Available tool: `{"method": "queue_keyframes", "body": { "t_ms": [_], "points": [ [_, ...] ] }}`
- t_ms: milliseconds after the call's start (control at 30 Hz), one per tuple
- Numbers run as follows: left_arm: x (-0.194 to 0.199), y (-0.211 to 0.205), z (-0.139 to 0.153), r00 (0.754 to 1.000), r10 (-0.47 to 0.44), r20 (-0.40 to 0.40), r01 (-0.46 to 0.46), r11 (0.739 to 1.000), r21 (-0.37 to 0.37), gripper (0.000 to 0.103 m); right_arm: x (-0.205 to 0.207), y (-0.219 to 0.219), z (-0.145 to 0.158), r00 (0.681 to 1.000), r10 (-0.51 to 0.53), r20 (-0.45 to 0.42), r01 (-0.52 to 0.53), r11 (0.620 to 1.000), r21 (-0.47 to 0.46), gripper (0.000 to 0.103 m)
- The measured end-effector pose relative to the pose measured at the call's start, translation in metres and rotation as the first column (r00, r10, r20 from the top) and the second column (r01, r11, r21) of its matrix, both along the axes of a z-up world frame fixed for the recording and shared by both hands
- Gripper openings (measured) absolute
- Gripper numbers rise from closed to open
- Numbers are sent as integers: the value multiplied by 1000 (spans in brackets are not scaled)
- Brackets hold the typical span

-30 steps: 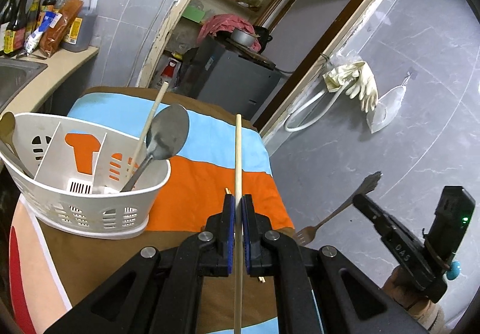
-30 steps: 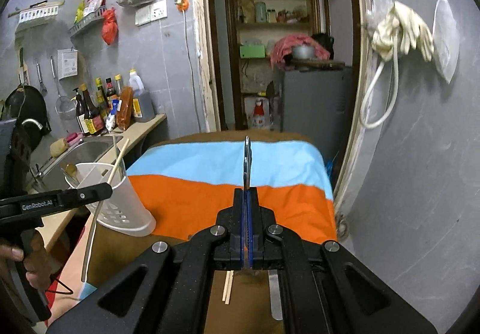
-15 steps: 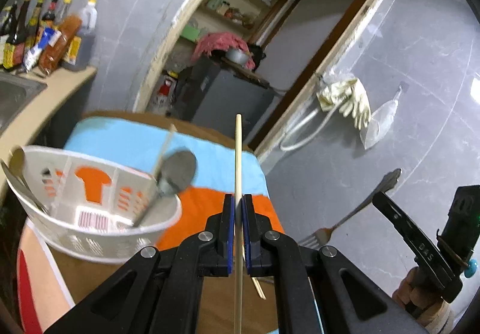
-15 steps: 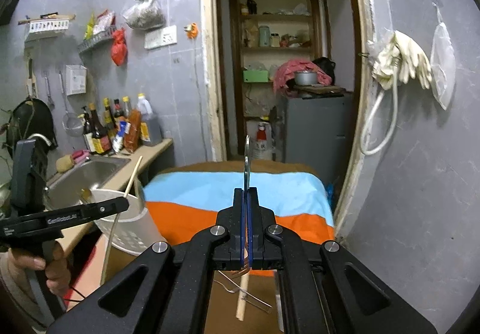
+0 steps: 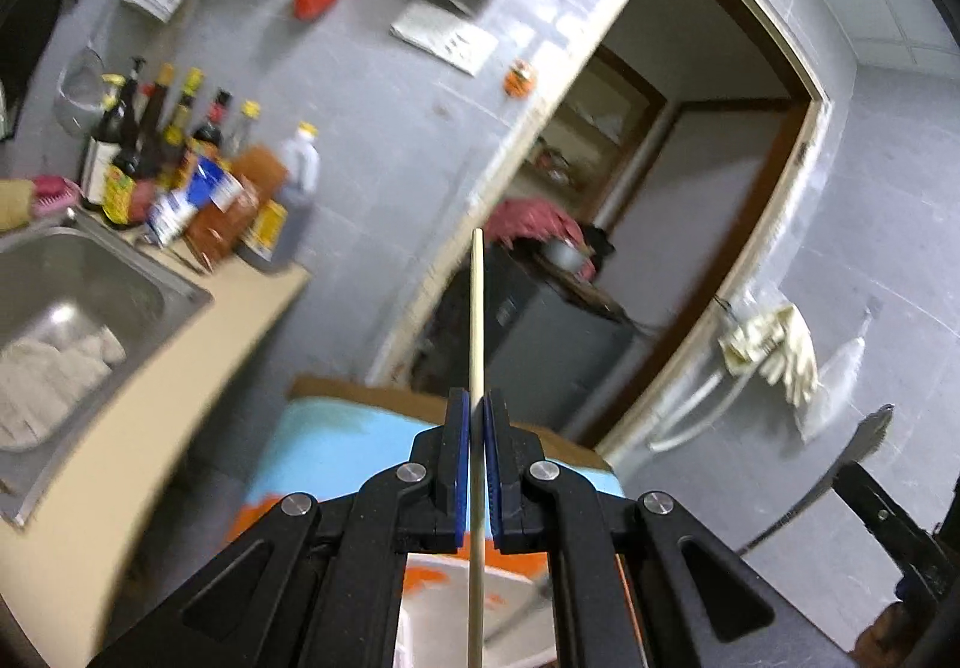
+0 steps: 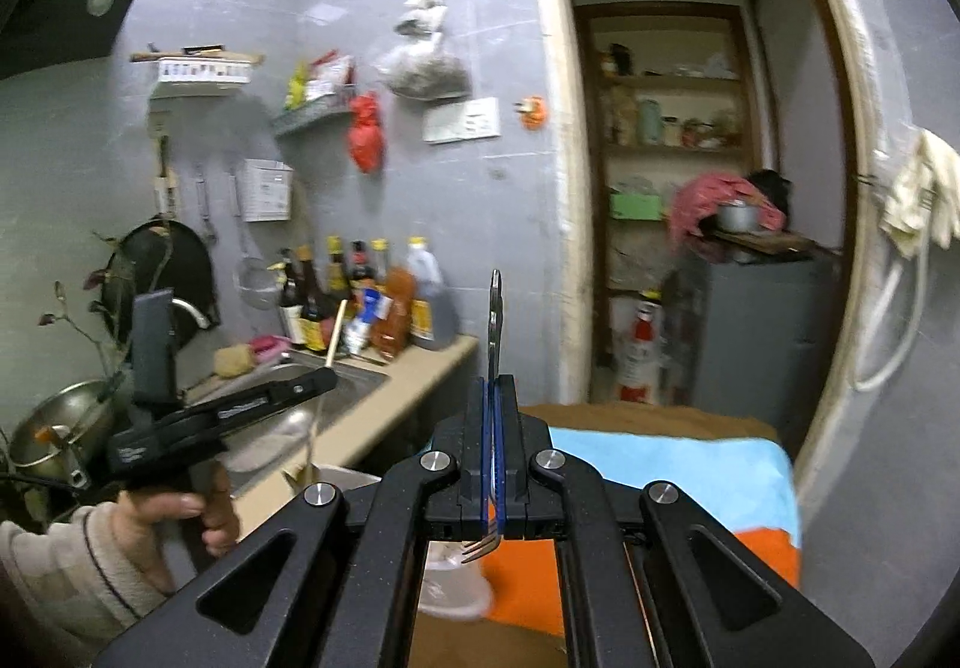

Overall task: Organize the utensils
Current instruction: 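Lift the chopstick and fork and carry both over the white caddy, then open left tool over the caddy while right tool releases the fork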

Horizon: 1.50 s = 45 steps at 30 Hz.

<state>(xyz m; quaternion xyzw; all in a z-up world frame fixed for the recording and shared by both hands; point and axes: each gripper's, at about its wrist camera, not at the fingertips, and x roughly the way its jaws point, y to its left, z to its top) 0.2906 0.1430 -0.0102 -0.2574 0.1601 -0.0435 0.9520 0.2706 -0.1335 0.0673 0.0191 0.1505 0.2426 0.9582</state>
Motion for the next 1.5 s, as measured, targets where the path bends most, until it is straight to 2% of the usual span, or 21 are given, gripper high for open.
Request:
{"method": "queue_keyframes", "body": {
  "t_ms": [167, 400, 800, 1167, 1300, 1400, 1500],
  "points": [
    [9, 20, -4, 999, 15, 43, -15, 1000, 3, 5, 13, 41, -9, 999, 40, -8, -40, 999, -19, 2],
    [25, 30, -25, 998, 9, 56, -7, 999, -35, 5, 32, 70, -38, 997, 7, -78, -12, 998, -68, 2],
    [30, 12, -54, 1000, 19, 19, -20, 998, 54, 5, 50, 74, -77, 982, -9, -189, -6, 997, -78, 2],
    [23, 2, -58, 1000, 5, -17, -3, 995, 105, 5, 57, 74, -100, 965, 20, -260, -35, 998, -54, 2],
    [19, 0, -57, 999, -8, -35, 12, 993, 114, 5, 54, 77, -99, 968, 41, -248, -58, 996, -61, 2],
    [15, 1, -56, 999, -12, -51, 18, 993, 113, 9, 51, 79, -100, 966, 55, -251, -75, 995, -70, 2],
    [7, 3, -55, 998, -9, -60, 15, 994, 105, 18, 50, 76, -99, 964, 64, -260, -82, 995, -59, 2]
  ]
}}
